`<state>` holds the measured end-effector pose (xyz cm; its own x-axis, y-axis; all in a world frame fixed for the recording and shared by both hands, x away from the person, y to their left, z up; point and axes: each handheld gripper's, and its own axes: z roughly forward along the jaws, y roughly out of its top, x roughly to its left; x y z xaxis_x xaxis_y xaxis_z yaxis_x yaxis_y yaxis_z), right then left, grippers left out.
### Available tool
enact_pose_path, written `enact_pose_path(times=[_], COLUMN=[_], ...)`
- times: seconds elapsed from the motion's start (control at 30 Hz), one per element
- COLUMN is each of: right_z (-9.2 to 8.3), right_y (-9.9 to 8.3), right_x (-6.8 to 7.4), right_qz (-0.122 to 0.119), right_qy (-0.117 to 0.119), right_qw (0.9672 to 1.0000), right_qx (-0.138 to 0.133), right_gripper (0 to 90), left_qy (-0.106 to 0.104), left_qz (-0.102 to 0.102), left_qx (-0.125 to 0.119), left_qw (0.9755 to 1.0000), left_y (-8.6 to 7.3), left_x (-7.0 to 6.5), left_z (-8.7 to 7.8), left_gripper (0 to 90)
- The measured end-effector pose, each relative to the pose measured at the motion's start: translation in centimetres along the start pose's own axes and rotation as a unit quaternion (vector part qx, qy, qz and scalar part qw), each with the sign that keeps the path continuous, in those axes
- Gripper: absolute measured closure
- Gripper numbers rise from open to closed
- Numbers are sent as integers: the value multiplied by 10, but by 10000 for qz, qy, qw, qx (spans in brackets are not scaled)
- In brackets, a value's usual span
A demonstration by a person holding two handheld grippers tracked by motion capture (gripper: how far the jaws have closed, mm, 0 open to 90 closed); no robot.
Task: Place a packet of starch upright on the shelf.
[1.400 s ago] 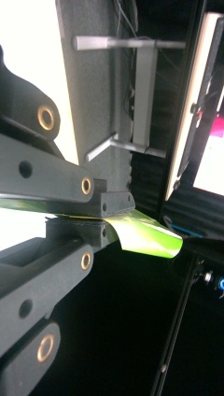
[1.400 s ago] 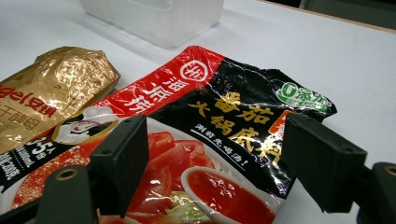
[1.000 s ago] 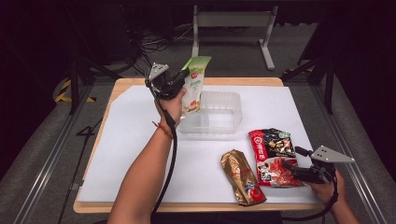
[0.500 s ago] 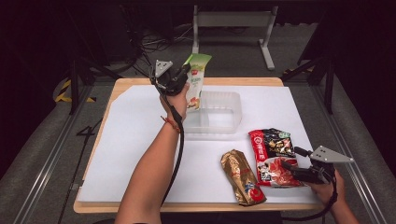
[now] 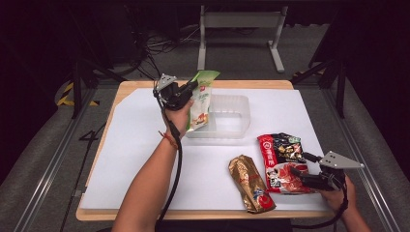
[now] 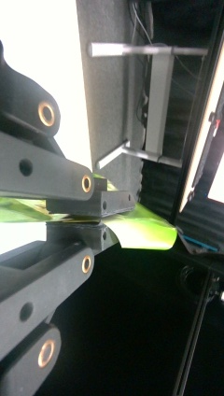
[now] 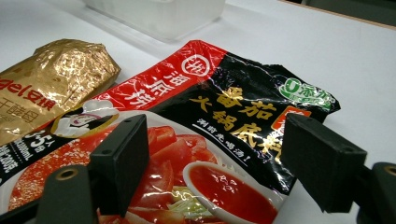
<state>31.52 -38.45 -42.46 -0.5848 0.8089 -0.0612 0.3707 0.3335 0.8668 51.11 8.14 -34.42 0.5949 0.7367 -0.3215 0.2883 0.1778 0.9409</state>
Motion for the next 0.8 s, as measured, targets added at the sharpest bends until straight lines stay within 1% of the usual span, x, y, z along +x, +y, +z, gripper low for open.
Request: enact_pose_path(times=[0.03,0.07,0.1,0.13,0.17,0.2,0.23,0.27,0.33,0.37,0.4,0.43,0.47,0.53,0.6,0.63,0.67,0.7,0.73,0.77,0.8], right_z=[0,0,1,1,1,0,1,1,1,2,2,2,2,3,3,3,3,3,3,3,3], right_y=[0,0,0,0,0,0,0,0,0,0,0,0,0,0,0,0,0,0,0,0,0], right_x=[0,0,0,0,0,0,0,0,0,1,1,2,2,2,2,2,2,2,2,2,2], right_qz=[-2,2,0,-11,-8,-4,-1,-1,2,-7,-15,-21,-23,-24,-20,-20,-17,-13,-9,-6,-10], right_qy=[1,8,12,14,22,26,23,23,30,36,42,48,50,49,51,51,50,52,54,55,60], right_qw=[10000,10000,10000,10000,10000,10000,10000,10000,10000,10000,10000,10000,10000,10000,10000,10000,10000,10000,10000,10000,10000], right_qx=[2,5,13,18,16,15,19,19,21,35,39,42,47,55,62,60,60,59,62,63,64], right_gripper=[238,238,238,238,238,238,238,238,238,237,237,238,238,237,238,237,237,238,238,238,238], left_qy=[-82,-199,-210,-210,-326,-326,-325,-325,-417,-420,-420,-418,-423,-384,-396,-439,-468,-438,-397,-452,-459], left_qz=[78,165,334,334,462,462,614,614,616,755,755,867,910,1153,1254,1291,1363,1489,1623,1684,1776], left_qx=[37,138,221,221,384,384,473,473,519,563,563,628,663,831,901,957,1022,1122,1239,1350,1470], left_qw=[9999,9996,9990,9990,9977,9977,9965,9965,9959,9947,9947,9934,9927,9891,9872,9860,9843,9815,9781,9754,9720], left_y=[0,1,0,0,-4,-4,-9,-9,-12,-15,-15,-16,-17,-21,-24,-25,-27,-29,-32,-34,-37], left_x=[1,1,1,1,2,2,5,5,9,10,10,10,10,10,11,11,11,10,9,9,8], left_z=[-3,-5,-8,-8,-12,-12,-16,-16,-21,-26,-26,-28,-29,-34,-38,-40,-41,-41,-42,-42,-43], left_gripper=[867,852,847,845,835,833,833,828,819,813,812,803,797,788,782,782,782,782,781,779,775])
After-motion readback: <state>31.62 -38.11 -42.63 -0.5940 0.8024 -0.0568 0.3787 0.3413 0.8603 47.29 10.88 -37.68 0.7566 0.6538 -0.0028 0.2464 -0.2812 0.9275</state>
